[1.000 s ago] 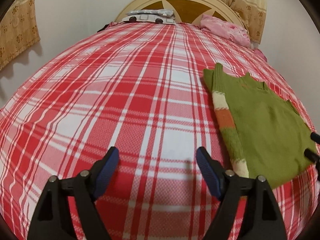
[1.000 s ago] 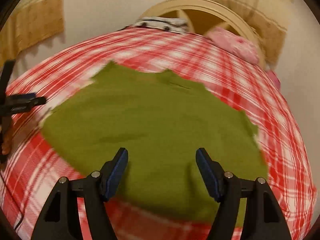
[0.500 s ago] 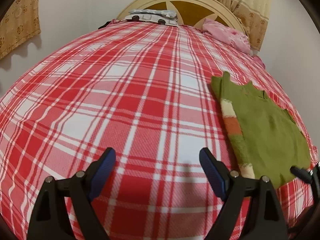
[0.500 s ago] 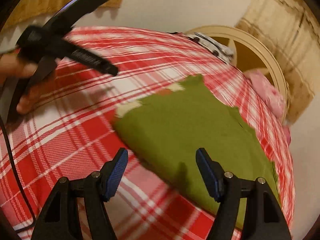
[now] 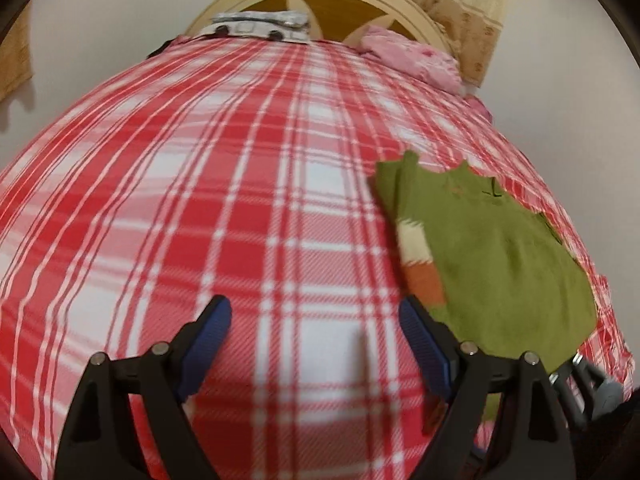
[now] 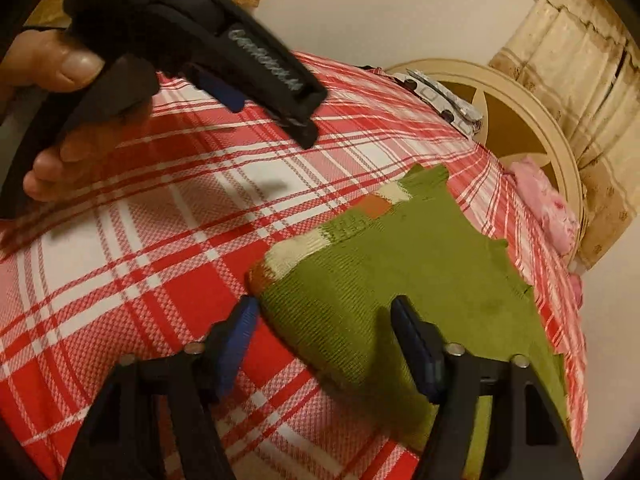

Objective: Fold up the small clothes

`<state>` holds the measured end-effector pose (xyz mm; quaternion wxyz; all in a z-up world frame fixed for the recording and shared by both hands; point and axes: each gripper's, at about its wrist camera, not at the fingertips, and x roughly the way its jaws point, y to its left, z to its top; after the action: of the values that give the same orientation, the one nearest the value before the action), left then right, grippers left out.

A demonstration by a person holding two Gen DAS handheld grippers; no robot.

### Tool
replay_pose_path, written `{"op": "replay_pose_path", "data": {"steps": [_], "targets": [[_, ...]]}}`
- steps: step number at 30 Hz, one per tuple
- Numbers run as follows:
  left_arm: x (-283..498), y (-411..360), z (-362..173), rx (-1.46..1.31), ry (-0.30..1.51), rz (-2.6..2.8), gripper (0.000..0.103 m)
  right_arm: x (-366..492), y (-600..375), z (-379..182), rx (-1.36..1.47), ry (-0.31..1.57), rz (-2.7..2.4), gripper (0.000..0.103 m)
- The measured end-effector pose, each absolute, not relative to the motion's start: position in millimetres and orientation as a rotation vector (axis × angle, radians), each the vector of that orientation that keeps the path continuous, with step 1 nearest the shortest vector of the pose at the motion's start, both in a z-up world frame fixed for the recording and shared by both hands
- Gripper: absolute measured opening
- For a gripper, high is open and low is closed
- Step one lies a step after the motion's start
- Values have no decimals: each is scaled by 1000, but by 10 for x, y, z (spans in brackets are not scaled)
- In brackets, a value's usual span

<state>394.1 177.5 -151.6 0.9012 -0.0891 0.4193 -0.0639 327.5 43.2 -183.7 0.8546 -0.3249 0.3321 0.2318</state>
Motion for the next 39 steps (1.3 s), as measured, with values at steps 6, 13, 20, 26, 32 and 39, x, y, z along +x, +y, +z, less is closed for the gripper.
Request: {"op": "replay_pose_path", "data": {"steps": [6, 13, 20, 26, 32, 39], "targets": [[4353, 1580, -1519, -217, 873, -231, 88, 3261, 431, -1856, -665, 696, 493, 51], [4783, 1366, -1629, -237, 900, -293, 88, 3235, 450, -1909, -671, 679, 496, 46], [5054, 1281, -1724, -245, 911, -319, 83, 3269, 402, -1905, -625, 702, 521, 46], [5178, 1225, -1737, -251, 905, -341, 68, 3259, 412, -1916, -630, 694, 518, 46], [5258, 1198, -1768, -301, 941, -380, 18, 3220, 440, -1895, -633, 705, 553, 21], [5234, 1229, -1629, -354, 944, -376, 15, 3231, 212, -1695, -505, 740, 578, 9]]}}
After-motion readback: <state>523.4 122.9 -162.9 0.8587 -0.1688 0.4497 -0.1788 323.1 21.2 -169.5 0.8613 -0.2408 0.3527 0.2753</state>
